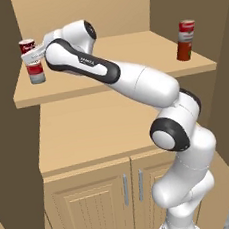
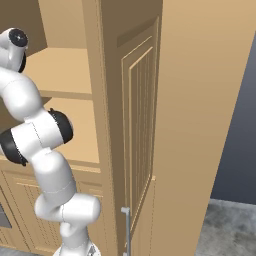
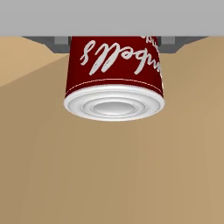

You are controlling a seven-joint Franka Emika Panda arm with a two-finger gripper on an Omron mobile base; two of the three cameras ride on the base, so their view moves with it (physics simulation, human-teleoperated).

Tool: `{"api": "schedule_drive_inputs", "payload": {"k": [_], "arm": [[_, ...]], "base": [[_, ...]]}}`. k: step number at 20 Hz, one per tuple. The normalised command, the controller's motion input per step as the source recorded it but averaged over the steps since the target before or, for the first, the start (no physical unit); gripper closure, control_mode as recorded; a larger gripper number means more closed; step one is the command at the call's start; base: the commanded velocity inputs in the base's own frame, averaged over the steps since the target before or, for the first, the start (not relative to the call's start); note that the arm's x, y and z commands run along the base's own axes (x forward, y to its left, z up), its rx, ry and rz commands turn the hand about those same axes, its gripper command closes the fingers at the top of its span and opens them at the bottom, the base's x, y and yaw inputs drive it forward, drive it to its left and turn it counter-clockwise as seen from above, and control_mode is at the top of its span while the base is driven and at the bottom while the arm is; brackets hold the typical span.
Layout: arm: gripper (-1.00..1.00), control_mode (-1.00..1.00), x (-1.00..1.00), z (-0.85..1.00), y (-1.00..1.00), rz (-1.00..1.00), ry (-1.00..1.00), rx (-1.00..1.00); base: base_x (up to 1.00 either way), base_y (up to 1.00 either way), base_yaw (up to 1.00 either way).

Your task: Stack two cans on top of the other two cans in the cabinet.

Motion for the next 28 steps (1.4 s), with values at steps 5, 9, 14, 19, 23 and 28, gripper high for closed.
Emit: {"api": "schedule_drive_inputs", "payload": {"k": [5, 9, 14, 19, 23, 28], "arm": [[1.0, -1.0, 0.01, -0.14, 0.0, 0.0, 0.0, 0.0], [1.0, -1.0, 0.0, -0.13, 0.0, 0.0, 0.0, 0.0], [-1.0, -1.0, 0.03, -0.11, 0.0, 0.0, 0.0, 0.0], [-1.0, -1.0, 0.07, -0.04, -0.05, 0.0, 0.0, 0.0], [-1.0, -1.0, 0.02, 0.0, -0.12, 0.0, 0.0, 0.0], [-1.0, -1.0, -0.1, 0.0, -0.22, 0.0, 0.0, 0.0]], "base": [[0.0, 0.0, 0.0], [0.0, 0.0, 0.0], [0.0, 0.0, 0.0], [0.0, 0.0, 0.0], [0.0, 0.0, 0.0], [0.0, 0.0, 0.0]]}}
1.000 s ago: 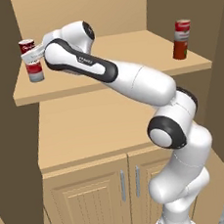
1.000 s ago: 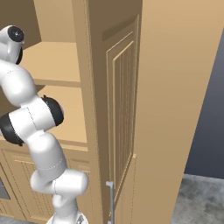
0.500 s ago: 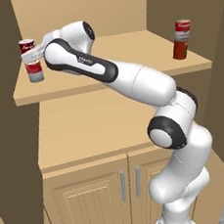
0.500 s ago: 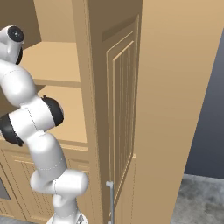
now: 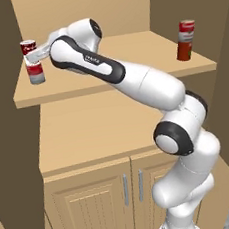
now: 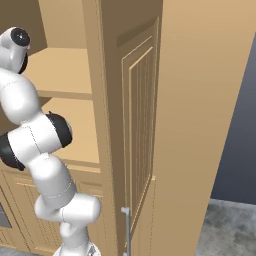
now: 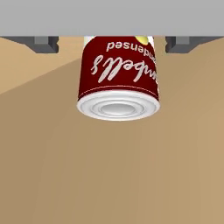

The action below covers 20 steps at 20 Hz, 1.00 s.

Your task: Stack two cans on top of the other two cans in the cabinet.

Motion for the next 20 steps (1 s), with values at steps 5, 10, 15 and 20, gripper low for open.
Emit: {"api": "schedule_drive_inputs", "payload": {"k": [5, 10, 15, 20], "arm": [[-1.0, -1.0, -0.29, 0.0, -0.29, 0.0, 0.01, 0.0], [-1.0, -1.0, -0.45, -0.09, -0.42, 0.0, 0.02, 0.0], [-1.0, -1.0, -0.61, -0.17, -0.52, 0.0, 0.0, 0.0], [-1.0, -1.0, -0.71, -0.1, -0.51, -0.06, 0.0, 0.0]], "base": [[0.0, 0.0, 0.0], [0.0, 0.0, 0.0], [0.0, 0.0, 0.0], [0.0, 0.0, 0.0]]}}
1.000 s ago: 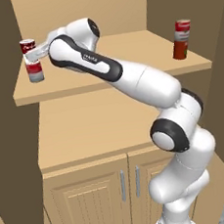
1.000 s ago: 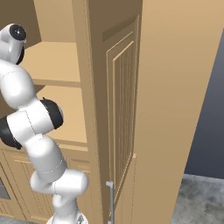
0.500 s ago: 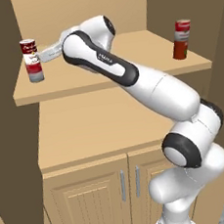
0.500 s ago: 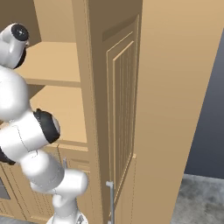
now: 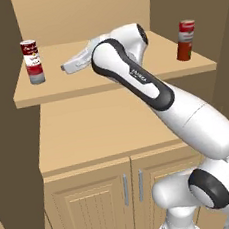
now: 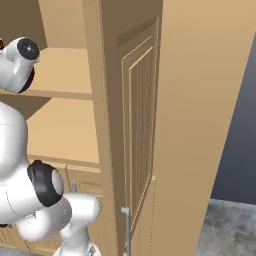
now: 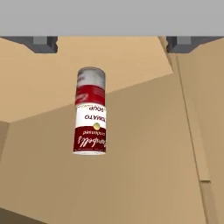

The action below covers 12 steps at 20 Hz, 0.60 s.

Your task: Stack two cans on top of the other two cans in the cabinet.

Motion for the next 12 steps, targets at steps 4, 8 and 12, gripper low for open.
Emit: {"api": "schedule_drive_inputs", "payload": {"k": [4, 8, 12], "arm": [[-1.0, -1.0, -0.71, -0.05, -0.37, -0.16, 0.03, -0.09], [-1.0, -1.0, -0.7, -0.07, -0.36, -0.18, 0.02, -0.1], [-1.0, -1.0, -0.65, -0.06, -0.35, -0.23, 0.02, -0.05]], "base": [[0.0, 0.0, 0.0], [0.0, 0.0, 0.0], [0.0, 0.0, 0.0]]}}
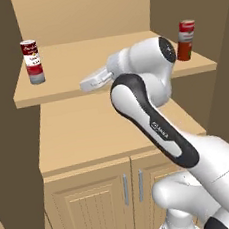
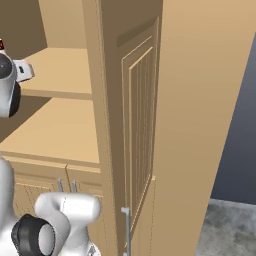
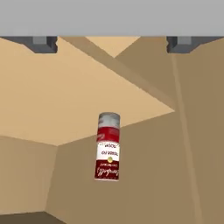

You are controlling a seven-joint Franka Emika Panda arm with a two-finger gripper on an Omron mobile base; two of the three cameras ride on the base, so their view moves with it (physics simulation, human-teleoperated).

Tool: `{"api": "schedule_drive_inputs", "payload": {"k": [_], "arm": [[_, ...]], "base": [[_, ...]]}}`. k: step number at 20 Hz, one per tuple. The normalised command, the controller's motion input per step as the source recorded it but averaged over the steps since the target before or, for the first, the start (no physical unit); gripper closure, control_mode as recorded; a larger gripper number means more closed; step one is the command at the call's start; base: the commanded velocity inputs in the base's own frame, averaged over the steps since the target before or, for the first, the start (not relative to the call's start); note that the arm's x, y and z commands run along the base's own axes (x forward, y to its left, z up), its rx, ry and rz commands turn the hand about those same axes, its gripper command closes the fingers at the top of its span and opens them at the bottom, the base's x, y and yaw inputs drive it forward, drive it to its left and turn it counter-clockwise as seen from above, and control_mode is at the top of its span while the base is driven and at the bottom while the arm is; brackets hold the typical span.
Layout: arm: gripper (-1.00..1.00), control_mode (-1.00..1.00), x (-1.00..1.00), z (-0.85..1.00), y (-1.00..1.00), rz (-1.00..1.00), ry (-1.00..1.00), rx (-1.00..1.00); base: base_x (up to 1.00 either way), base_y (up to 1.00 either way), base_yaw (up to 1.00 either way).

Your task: Stack two cans on top of the other two cans in the cabinet.

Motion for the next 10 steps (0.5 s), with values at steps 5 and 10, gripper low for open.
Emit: {"api": "schedule_drive_inputs", "payload": {"k": [5, 10], "arm": [[-1.0, -1.0, -0.57, -0.14, -0.41, -0.26, 0.03, -0.01], [-1.0, -1.0, -0.54, -0.31, -0.57, -0.19, 0.0, 0.0]], "base": [[0.0, 0.0, 0.0], [0.0, 0.0, 0.0]]}}
